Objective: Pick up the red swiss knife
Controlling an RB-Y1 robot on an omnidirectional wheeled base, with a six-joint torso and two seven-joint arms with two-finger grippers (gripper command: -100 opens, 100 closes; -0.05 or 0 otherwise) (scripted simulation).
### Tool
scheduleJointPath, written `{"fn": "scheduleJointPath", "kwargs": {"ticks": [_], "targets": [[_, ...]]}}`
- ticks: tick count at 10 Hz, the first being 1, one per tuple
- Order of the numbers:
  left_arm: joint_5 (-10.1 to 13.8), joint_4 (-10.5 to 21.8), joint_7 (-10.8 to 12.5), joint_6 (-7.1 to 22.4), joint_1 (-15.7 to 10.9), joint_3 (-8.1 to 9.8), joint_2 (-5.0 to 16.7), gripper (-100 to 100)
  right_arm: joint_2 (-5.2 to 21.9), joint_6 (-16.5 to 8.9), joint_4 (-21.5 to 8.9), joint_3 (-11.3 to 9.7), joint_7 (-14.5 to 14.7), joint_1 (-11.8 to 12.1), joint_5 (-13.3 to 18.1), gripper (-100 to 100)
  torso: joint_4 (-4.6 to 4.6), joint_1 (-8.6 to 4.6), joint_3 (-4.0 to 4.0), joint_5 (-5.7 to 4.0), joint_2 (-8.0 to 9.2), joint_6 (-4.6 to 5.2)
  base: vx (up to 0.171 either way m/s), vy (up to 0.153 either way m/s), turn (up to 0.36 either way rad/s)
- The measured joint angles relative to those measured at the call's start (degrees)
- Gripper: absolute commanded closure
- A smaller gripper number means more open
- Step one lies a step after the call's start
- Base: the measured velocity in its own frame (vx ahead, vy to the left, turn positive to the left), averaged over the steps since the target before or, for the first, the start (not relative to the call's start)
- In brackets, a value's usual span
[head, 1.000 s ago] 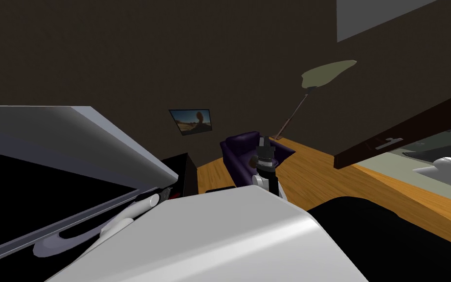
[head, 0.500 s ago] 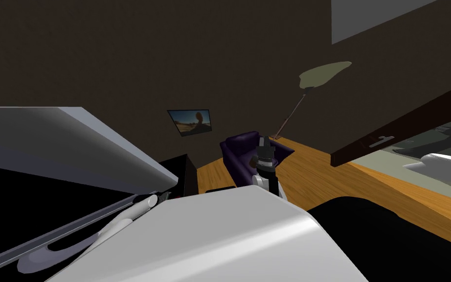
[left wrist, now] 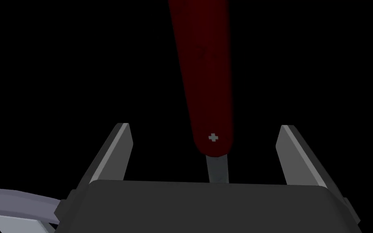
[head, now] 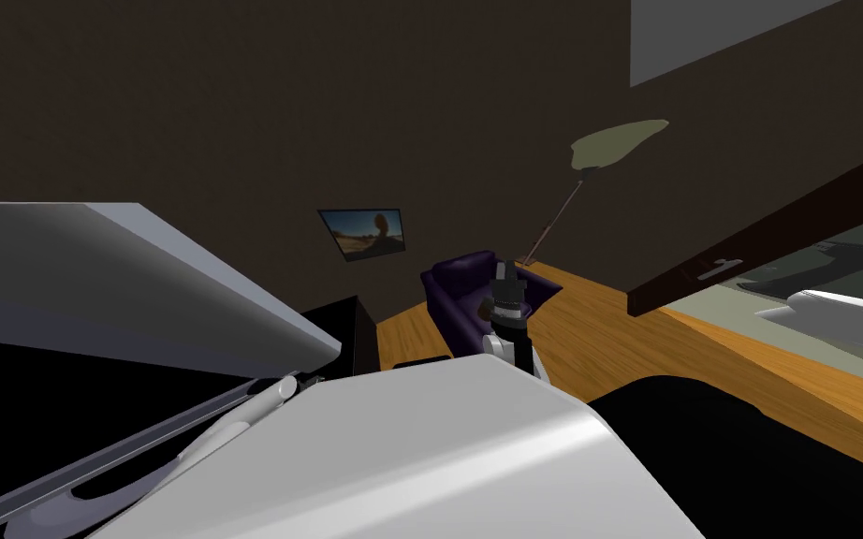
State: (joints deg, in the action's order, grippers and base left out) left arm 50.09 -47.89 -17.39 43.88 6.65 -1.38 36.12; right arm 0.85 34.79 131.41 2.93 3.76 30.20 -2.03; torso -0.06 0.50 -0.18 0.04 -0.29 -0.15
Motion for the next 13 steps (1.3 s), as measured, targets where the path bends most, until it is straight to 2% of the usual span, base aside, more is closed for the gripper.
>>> {"fn": "scheduleJointPath", "kwargs": {"ticks": [4,5,6,9,10,13], "targets": [[1.6,2.8,1.2,4.4,-0.5,0.74,-0.2,-100,0.0,0.0,0.0,0.0,0.0,0.0,0.0,0,0.02,-0.04,0.04,-0.01,0.06,0.01,-0.005,0.000,-0.014],[1.6,2.9,1.2,4.6,-0.5,0.76,-0.2,0,0.0,0.0,0.0,0.0,0.0,0.0,0.0,0,0.02,-0.05,0.04,-0.02,0.05,0.00,0.000,0.000,0.000],[1.6,2.9,1.2,4.6,-0.5,0.75,-0.2,-100,0.0,0.0,0.0,0.0,0.0,0.0,0.0,0,0.01,-0.05,0.03,-0.02,0.04,0.00,0.000,0.000,0.000],[-1.0,4.7,2.0,1.9,-1.2,0.67,-3.1,-100,0.0,0.0,0.0,0.0,0.0,0.0,0.0,0,0.00,-0.06,0.03,0.03,0.05,0.01,-0.004,0.000,-0.013],[-1.1,4.7,2.1,1.7,-1.2,0.66,-3.2,100,0.0,0.0,0.0,0.0,0.0,0.0,0.0,0,0.00,-0.05,0.02,0.03,0.04,0.00,0.000,0.000,0.000],[-1.1,4.6,2.2,1.7,-1.3,0.70,-3.2,100,0.0,0.0,0.0,0.0,0.0,0.0,0.0,0,-0.05,0.06,0.00,0.11,0.06,-0.03,0.000,0.000,0.000]]}}
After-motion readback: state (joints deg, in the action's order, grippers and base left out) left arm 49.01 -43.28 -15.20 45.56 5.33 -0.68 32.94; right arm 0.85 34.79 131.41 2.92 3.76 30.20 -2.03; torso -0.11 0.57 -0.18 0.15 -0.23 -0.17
